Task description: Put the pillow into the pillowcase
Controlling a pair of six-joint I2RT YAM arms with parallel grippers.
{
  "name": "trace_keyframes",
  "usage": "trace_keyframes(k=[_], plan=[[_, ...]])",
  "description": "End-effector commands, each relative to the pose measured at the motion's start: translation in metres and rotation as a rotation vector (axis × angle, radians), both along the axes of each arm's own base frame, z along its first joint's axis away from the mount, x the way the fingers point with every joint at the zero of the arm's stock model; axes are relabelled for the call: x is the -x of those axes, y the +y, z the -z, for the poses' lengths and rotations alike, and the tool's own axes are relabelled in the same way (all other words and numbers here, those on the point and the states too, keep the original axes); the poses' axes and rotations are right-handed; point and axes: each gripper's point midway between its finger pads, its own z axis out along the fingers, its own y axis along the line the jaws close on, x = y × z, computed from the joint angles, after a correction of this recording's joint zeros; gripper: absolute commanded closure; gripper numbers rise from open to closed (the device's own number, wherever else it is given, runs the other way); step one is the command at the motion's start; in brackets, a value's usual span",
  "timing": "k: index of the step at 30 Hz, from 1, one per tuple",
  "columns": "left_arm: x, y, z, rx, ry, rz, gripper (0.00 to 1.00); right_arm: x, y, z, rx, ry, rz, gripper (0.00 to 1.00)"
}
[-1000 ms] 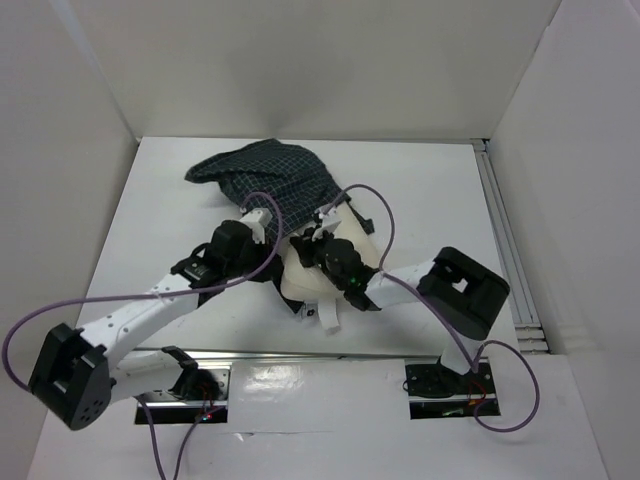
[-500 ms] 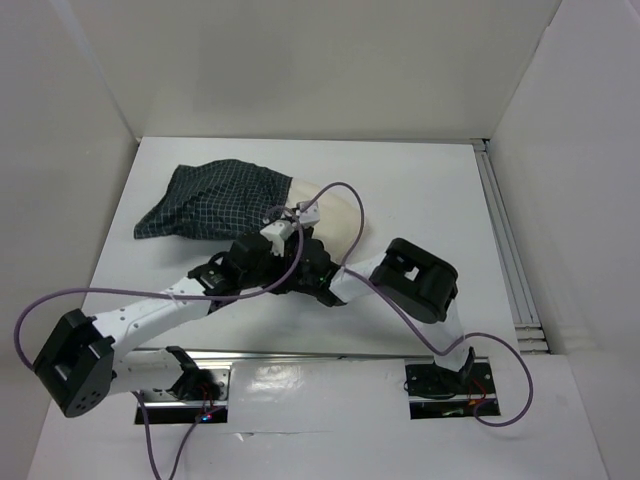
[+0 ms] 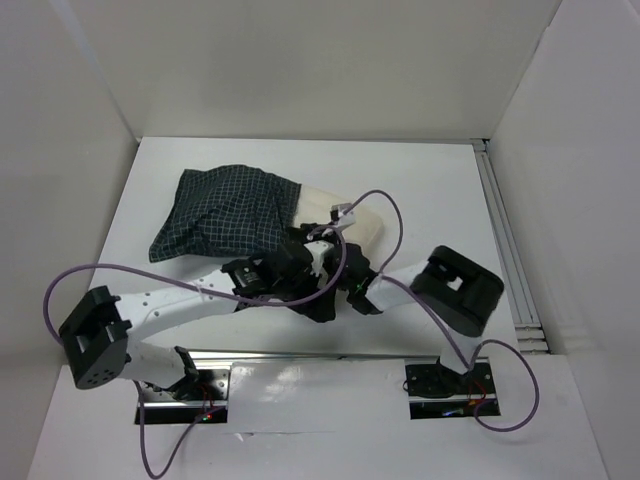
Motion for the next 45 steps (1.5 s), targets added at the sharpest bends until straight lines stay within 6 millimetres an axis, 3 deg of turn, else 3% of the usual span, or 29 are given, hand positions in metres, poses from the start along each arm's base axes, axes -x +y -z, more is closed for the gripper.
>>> trace_keyframes(k=[1,2,3,4,6,7,8,11,12,13,16,17,18,20,21,22,23,24,25,26,27,28,29,30,32,36,39,43,45], plan=[[0.037,-0.032,-0.109,0.235,-0.087,0.207,0.00,0.032,0.017,-0.078,-0.277,-0.010,-0.257,0.42],[0.030,-0.025,-0.118,0.224,-0.115,0.167,0.00,0.046,0.024,-0.068,-0.207,0.050,-0.357,0.36],[0.025,-0.020,-0.132,0.225,-0.148,0.139,0.00,0.048,0.021,-0.060,-0.161,0.078,-0.377,0.31],[0.016,-0.007,-0.132,0.183,-0.168,0.080,0.00,0.043,0.016,-0.061,-0.138,0.104,-0.381,0.12],[0.002,0.007,-0.145,0.167,-0.206,-0.002,0.00,0.049,0.006,-0.043,-0.031,0.226,-0.396,0.02],[-0.005,0.015,-0.150,0.157,-0.220,-0.046,0.00,0.043,-0.002,-0.046,-0.003,0.246,-0.372,0.02],[-0.012,0.026,-0.148,0.126,-0.213,-0.083,0.00,0.048,-0.011,-0.047,0.039,0.259,-0.383,0.01],[-0.029,0.033,-0.158,0.128,-0.228,-0.151,0.00,0.035,-0.038,-0.054,0.058,0.317,-0.302,0.01],[-0.039,0.042,-0.157,0.108,-0.220,-0.191,0.00,0.035,-0.053,-0.038,0.110,0.405,-0.258,0.01],[-0.053,0.046,-0.157,0.077,-0.231,-0.228,0.00,0.028,-0.060,-0.048,0.085,0.435,-0.212,0.01],[-0.092,0.063,-0.157,0.021,-0.235,-0.317,0.02,0.017,-0.095,-0.028,0.162,0.533,-0.153,0.01],[-0.108,0.060,-0.139,-0.030,-0.208,-0.299,0.02,0.007,-0.108,-0.028,0.185,0.527,-0.146,0.01],[-0.127,0.068,-0.134,-0.051,-0.199,-0.329,0.06,0.004,-0.110,-0.023,0.212,0.531,-0.181,0.01],[-0.157,0.062,-0.111,-0.120,-0.145,-0.292,0.13,-0.006,-0.127,-0.023,0.306,0.464,-0.226,0.01],[-0.171,0.065,-0.103,-0.141,-0.125,-0.288,0.17,-0.008,-0.121,-0.027,0.320,0.405,-0.307,0.01],[-0.181,0.065,-0.095,-0.170,-0.114,-0.276,0.18,-0.016,-0.128,-0.020,0.367,0.374,-0.302,0.01],[-0.197,0.056,-0.110,-0.165,-0.152,-0.255,0.18,-0.016,-0.125,-0.022,0.423,0.286,-0.398,0.01],[-0.206,0.064,-0.102,-0.223,-0.136,-0.271,0.19,-0.024,-0.138,-0.015,0.425,0.284,-0.380,0.01],[-0.218,0.062,-0.077,-0.286,-0.098,-0.261,0.19,-0.029,-0.141,-0.015,0.437,0.270,-0.393,0.01],[-0.225,0.061,-0.075,-0.306,-0.097,-0.257,0.19,-0.031,-0.139,-0.009,0.436,0.257,-0.458,0.01],[-0.233,0.058,-0.087,-0.313,-0.124,-0.229,0.19,-0.042,-0.149,-0.011,0.448,0.226,-0.457,0.01],[-0.241,0.057,-0.083,-0.312,-0.121,-0.223,0.19,-0.045,-0.149,-0.009,0.446,0.214,-0.491,0.02],[-0.244,0.055,-0.067,-0.335,-0.089,-0.216,0.19,-0.040,-0.143,0.003,0.417,0.235,-0.592,0.02],[-0.251,0.055,-0.070,-0.331,-0.093,-0.207,0.22,-0.047,-0.141,-0.002,0.422,0.201,-0.629,0.02],[-0.250,0.068,-0.053,-0.395,-0.048,-0.223,0.22,-0.045,-0.141,0.017,0.383,0.243,-0.719,0.02],[-0.243,0.075,-0.019,-0.479,0.010,-0.215,0.25,-0.050,-0.135,0.022,0.352,0.217,-0.792,0.02],[-0.244,0.088,-0.007,-0.582,0.011,-0.260,0.34,-0.054,-0.133,0.026,0.346,0.193,-0.793,0.01],[-0.242,0.082,0.007,-0.574,0.048,-0.238,0.39,-0.051,-0.131,0.037,0.324,0.224,-0.823,0.01],[-0.238,0.077,0.016,-0.579,0.062,-0.210,0.50,-0.050,-0.130,0.046,0.312,0.243,-0.838,0.01]])
